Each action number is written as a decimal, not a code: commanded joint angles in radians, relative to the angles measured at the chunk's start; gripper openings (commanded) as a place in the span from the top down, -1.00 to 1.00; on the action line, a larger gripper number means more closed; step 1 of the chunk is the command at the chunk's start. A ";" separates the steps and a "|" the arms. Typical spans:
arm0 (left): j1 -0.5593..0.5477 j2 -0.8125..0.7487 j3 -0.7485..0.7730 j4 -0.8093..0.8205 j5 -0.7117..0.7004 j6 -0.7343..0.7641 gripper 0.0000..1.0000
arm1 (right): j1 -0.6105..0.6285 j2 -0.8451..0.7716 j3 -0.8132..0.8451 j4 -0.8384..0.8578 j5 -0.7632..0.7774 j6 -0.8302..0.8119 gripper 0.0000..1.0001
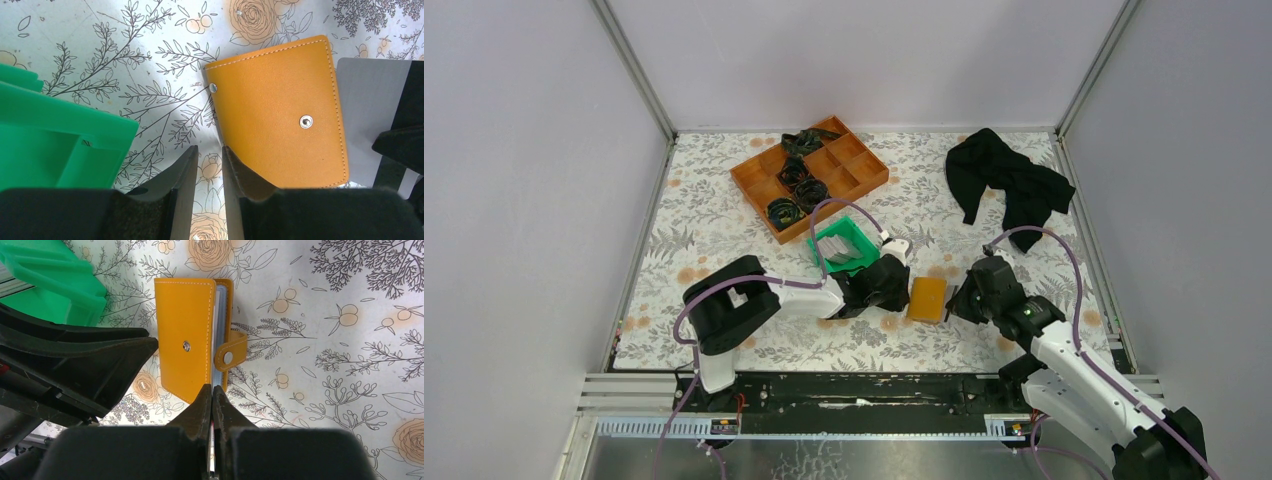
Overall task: Put the credit cards into the card holder
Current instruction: Open the card holder at the center of the board.
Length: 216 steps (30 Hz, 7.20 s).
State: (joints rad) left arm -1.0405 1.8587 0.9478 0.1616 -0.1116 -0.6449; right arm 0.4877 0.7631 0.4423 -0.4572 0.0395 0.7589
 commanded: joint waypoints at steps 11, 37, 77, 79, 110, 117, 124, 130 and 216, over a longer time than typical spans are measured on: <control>-0.009 0.087 -0.038 -0.148 0.025 0.005 0.36 | -0.017 0.005 -0.023 0.048 -0.015 -0.030 1.00; -0.010 0.111 -0.010 -0.160 0.024 0.011 0.36 | -0.023 0.047 0.012 0.019 0.019 -0.052 1.00; -0.010 0.120 -0.008 -0.160 0.024 0.008 0.36 | -0.031 0.107 0.070 -0.035 0.040 -0.079 1.00; -0.009 0.121 -0.006 -0.159 0.025 0.008 0.36 | -0.030 0.111 0.068 -0.030 0.037 -0.078 1.00; -0.009 0.116 -0.027 -0.152 0.032 0.015 0.36 | -0.031 0.083 0.041 0.003 0.015 -0.047 1.00; -0.009 0.112 -0.022 -0.153 0.033 0.017 0.36 | -0.030 0.080 0.044 0.002 0.009 -0.046 1.00; -0.010 0.112 -0.026 -0.152 0.035 0.017 0.36 | -0.030 0.047 0.042 0.014 0.002 -0.040 1.00; -0.010 0.112 -0.026 -0.152 0.035 0.019 0.36 | -0.030 0.038 0.030 0.037 -0.014 -0.029 1.00; -0.047 0.095 -0.198 0.186 0.243 -0.037 0.42 | 0.006 0.293 0.171 0.075 -0.119 -0.199 1.00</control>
State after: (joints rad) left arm -1.0565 1.9015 0.8314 0.4953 0.0761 -0.6754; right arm 0.4797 1.0630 0.5751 -0.3225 -0.1097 0.5831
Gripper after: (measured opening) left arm 0.291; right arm 0.018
